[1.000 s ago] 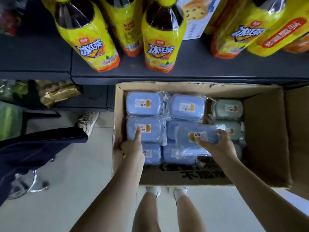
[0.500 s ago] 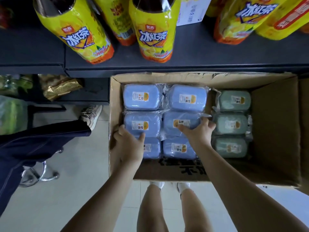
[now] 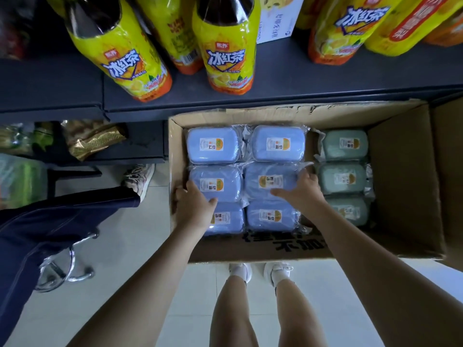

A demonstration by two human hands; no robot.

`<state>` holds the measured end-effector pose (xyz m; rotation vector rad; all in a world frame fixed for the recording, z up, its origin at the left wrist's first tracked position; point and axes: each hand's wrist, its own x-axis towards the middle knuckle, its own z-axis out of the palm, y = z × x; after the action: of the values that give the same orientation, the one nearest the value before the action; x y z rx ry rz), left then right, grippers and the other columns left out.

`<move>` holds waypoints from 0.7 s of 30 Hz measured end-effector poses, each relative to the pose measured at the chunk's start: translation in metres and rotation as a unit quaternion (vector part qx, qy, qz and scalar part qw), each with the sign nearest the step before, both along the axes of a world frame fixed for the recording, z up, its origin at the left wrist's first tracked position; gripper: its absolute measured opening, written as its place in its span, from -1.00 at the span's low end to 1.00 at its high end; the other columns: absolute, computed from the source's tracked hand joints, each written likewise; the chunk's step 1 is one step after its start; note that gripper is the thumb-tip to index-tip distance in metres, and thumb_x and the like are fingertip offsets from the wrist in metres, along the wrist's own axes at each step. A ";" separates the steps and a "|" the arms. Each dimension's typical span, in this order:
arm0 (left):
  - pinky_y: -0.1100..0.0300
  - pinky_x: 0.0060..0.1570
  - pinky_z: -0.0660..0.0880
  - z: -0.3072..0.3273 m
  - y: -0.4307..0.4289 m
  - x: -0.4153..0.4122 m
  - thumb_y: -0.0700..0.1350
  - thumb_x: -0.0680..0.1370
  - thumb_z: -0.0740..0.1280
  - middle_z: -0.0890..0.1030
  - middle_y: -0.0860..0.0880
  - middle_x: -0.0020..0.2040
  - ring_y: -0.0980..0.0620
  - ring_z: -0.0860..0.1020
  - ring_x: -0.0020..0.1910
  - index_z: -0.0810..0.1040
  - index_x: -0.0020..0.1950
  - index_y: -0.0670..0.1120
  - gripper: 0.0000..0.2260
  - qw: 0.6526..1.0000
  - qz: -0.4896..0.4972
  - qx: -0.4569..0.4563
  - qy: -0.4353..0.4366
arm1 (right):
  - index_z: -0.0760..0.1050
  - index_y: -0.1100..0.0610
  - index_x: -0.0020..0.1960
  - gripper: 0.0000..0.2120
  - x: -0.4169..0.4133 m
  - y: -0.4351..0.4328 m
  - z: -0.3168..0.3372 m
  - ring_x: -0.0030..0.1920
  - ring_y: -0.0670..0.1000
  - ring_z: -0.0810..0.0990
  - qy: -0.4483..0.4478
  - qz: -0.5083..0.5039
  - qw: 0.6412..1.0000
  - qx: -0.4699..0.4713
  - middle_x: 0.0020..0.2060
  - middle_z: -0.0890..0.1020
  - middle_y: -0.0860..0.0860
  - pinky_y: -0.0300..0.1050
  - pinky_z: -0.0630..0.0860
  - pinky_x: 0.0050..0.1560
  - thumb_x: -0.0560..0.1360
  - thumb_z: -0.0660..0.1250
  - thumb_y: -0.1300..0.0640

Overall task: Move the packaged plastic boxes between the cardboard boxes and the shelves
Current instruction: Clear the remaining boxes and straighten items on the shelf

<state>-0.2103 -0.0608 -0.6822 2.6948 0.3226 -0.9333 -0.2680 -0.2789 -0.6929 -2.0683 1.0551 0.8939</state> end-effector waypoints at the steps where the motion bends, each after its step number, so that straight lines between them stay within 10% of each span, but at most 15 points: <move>1: 0.01 0.20 0.40 0.006 0.003 0.002 0.02 0.49 0.38 0.31 -0.21 0.37 -0.17 0.35 0.33 0.28 0.39 -0.18 -0.44 1.000 -0.027 0.006 0.009 | 0.03 0.15 0.51 -0.10 -0.004 -0.002 0.005 0.40 0.19 0.26 -0.002 0.028 0.999 -0.017 0.40 0.23 0.17 0.16 0.32 0.36 0.40 0.41 -0.18; 7: 0.16 -0.10 0.43 0.080 0.024 0.011 -0.02 0.56 0.28 0.55 -0.07 0.06 -0.03 0.54 0.00 0.44 0.12 -0.12 -0.78 0.969 -0.246 -0.028 0.017 | 0.06 0.09 0.43 -0.36 -0.030 -0.009 0.072 0.11 0.13 0.55 -0.010 0.257 0.960 -0.106 0.11 0.55 0.09 0.01 0.49 0.05 0.47 0.30 0.05; 11: 0.13 -0.04 0.44 0.161 0.021 0.010 -0.05 0.61 0.16 0.53 -0.05 0.14 -0.01 0.53 0.09 0.43 0.19 -0.10 -0.79 0.888 -0.456 0.028 -0.057 | 0.33 0.10 0.33 -0.63 -0.025 -0.023 0.156 0.19 0.11 0.52 -0.001 0.398 0.903 -0.162 0.17 0.54 0.09 -0.08 0.43 0.16 0.55 0.21 0.08; 18: 0.14 -0.07 0.48 0.334 -0.017 0.019 -0.04 0.52 0.31 0.56 -0.07 0.04 -0.06 0.54 0.08 0.51 0.10 -0.12 -0.78 0.790 -0.557 0.060 -0.251 | 0.45 0.10 0.29 -0.69 -0.013 -0.061 0.313 0.29 0.12 0.44 -0.042 0.636 0.698 -0.327 0.23 0.51 0.07 0.02 0.34 0.28 0.60 0.10 0.16; 21: 0.06 0.13 0.40 0.399 -0.044 0.007 -0.10 0.60 0.15 0.48 -0.09 0.22 -0.11 0.42 0.24 0.41 0.27 -0.13 -0.74 0.768 -0.567 0.101 -0.280 | 0.48 0.11 0.22 -0.72 -0.018 -0.083 0.383 0.24 0.11 0.45 -0.075 0.621 0.679 -0.384 0.19 0.52 0.08 -0.02 0.37 0.18 0.56 0.14 0.18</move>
<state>-0.2036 -0.1050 -0.2834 3.0514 -1.5463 -0.1799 -0.2857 -0.3616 -0.3101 -3.5607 -0.4174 0.8273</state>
